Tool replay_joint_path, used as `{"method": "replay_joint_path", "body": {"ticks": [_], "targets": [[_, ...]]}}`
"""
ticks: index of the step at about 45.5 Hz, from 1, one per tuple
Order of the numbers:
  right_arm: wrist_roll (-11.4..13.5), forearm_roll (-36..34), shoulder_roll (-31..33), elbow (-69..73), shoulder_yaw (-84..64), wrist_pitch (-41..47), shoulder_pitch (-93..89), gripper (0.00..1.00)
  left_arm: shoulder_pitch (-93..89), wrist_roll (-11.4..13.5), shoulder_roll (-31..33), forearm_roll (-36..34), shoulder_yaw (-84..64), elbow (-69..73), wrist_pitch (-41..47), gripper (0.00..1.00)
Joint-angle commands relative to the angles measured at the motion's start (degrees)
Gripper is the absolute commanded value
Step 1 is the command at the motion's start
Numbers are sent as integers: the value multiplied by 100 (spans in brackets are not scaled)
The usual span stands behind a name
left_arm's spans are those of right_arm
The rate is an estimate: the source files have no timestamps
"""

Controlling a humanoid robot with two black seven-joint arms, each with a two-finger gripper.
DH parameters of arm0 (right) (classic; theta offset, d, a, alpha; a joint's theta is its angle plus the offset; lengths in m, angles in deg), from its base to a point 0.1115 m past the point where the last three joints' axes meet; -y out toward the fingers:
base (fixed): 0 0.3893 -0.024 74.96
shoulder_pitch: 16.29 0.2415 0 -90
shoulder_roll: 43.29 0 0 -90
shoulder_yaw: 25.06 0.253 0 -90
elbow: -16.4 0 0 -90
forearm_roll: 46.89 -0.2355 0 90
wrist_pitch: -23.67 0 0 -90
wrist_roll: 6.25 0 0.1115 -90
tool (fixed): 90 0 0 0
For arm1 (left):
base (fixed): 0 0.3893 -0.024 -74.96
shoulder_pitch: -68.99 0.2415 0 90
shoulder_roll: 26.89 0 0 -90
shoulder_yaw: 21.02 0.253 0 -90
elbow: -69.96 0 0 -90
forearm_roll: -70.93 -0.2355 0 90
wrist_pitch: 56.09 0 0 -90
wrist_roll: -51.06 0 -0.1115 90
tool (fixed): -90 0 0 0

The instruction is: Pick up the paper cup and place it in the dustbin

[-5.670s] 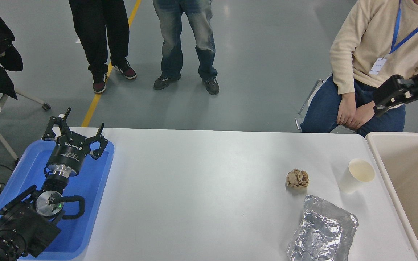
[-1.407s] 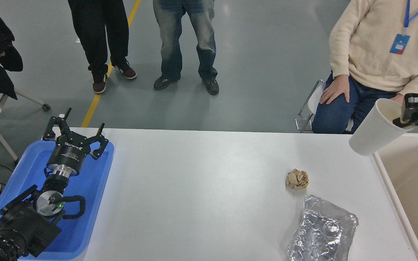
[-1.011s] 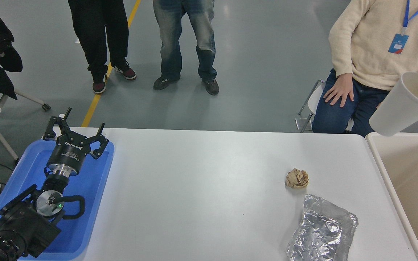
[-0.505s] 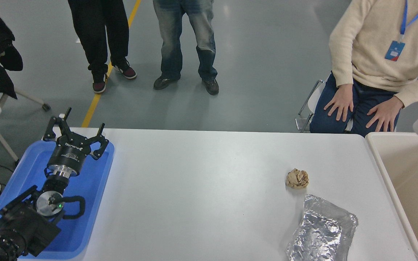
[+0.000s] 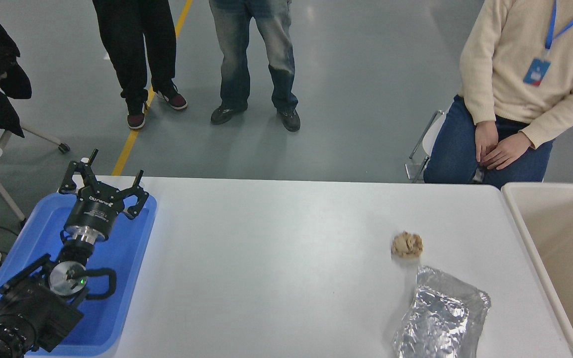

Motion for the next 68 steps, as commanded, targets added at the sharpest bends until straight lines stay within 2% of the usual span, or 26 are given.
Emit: {"method": "replay_joint_path", "body": {"ticks": [1,8,16,21,26,43,48,63,65,68], "targets": [[3,-557,116,-1407,1519,-254,-2422,0,-1,0,-4,0,1,1,0,100],[38,-672,-226,-2382,2847,-509,-4110,0,-1,0,-4,0,1,1,0,100],[389,-707,-824,-3692,4218,-606,-5649,0,-1,0,-4,0,1,1,0,100],[486,-707,-1105,-4238,4886,-781,-6247,0,-1,0,-4,0,1,1,0,100],[688,-707,-1483,-4537,5151,-1211,-6625,0,-1,0,-4,0,1,-8,0,100],[1339,-936,-2081,-4546,5555,-2433,-7179,0,-1,9,-4,0,1,1,0,100],[1409,-936,-2134,-4546,5704,-2636,-7215,0,-1,0,-4,0,0,-8,0,100],[1401,-954,-2257,-4537,5757,-2855,-7224,0,-1,0,-4,0,1,1,0,100],[1401,-954,-2266,-4537,5749,-2917,-7224,6,-1,0,-4,0,1,1,0,100],[1401,-927,-2274,-4537,5731,-3084,-7224,33,-1,0,-4,0,1,-8,0,100]]}}
